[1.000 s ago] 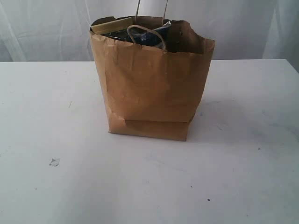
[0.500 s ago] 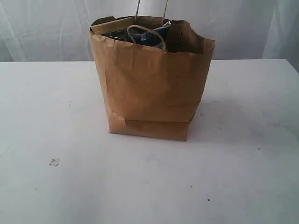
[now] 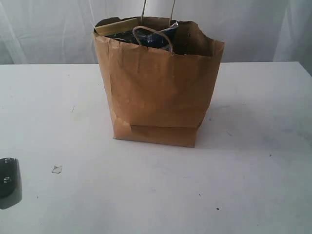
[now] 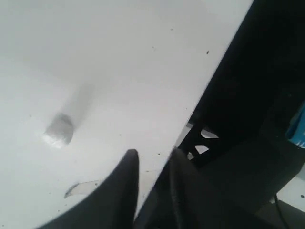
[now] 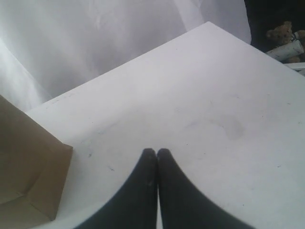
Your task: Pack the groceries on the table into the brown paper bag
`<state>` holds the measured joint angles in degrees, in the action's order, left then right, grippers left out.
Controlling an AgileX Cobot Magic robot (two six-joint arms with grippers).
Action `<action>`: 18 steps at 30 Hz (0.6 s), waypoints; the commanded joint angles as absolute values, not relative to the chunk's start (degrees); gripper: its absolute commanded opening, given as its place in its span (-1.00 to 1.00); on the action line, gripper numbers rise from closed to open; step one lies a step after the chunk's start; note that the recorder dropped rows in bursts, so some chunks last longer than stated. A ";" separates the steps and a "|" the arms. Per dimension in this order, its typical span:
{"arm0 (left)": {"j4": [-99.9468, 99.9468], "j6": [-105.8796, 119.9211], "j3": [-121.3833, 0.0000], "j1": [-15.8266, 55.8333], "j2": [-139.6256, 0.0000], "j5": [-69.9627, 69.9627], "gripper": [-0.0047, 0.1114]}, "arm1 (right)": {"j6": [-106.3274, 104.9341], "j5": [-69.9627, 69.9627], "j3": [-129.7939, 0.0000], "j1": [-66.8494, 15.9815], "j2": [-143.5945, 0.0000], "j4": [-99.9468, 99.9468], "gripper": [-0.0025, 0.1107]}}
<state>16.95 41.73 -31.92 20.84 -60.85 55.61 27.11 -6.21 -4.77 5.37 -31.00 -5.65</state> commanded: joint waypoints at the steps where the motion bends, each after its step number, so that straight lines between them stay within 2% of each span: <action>1: 16.95 42.18 -31.38 21.26 -60.59 53.32 0.31 | 27.38 -6.16 -4.48 5.71 -31.16 -5.92 -0.96; 3: 16.12 42.37 -31.38 21.26 -60.59 51.29 0.64 | 27.38 -5.90 -4.48 5.71 -31.16 -5.92 -0.96; 6: 15.57 42.37 -31.38 21.26 -60.59 49.25 0.84 | 27.38 -5.11 -4.48 5.71 -31.16 -5.92 -0.96; 18: 6.11 42.26 -29.62 21.26 -60.59 49.52 0.81 | 27.38 -2.63 -4.48 5.71 -31.16 -5.92 -0.96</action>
